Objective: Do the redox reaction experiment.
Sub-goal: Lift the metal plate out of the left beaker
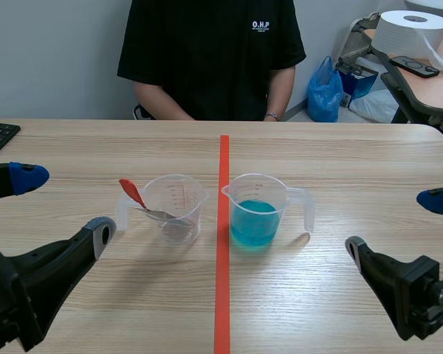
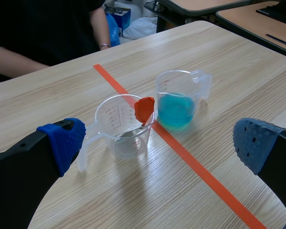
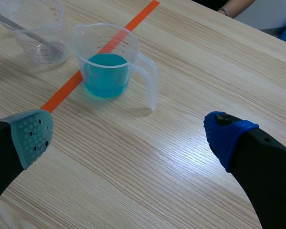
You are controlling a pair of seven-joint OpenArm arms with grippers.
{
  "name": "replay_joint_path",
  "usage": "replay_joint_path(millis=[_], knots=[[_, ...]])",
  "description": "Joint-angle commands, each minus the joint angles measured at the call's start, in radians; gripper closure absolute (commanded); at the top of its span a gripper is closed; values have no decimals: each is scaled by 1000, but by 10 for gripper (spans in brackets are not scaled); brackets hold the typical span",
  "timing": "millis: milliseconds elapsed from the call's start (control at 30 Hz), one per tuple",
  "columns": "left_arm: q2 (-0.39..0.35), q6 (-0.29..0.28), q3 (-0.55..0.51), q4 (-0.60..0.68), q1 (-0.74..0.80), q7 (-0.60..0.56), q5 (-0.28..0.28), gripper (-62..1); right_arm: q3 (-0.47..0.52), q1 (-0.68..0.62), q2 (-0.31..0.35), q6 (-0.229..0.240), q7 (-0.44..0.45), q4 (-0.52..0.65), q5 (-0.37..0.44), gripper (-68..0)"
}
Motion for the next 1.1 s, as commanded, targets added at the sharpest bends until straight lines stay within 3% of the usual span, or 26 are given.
replay_joint_path(millis=[0, 567, 733, 933, 1067], knots=[[5, -1, -8, 6, 2, -15, -10, -623, 3, 10, 7, -4, 19, 9, 4, -679], [5, 10, -8, 6, 2, -7, 0, -623, 3, 16, 8, -3, 30, 9, 3, -679], [5, 44, -8, 5, 14, -8, 109, -623, -13, 58, 16, 13, 16, 9, -18, -679], [5, 113, -26, -44, 103, -113, 259, -623, -109, 150, 88, 19, 16, 8, -18, -679], [5, 134, -41, -104, 153, -146, 330, -523, -181, 222, 122, 19, 18, 8, -19, -679]])
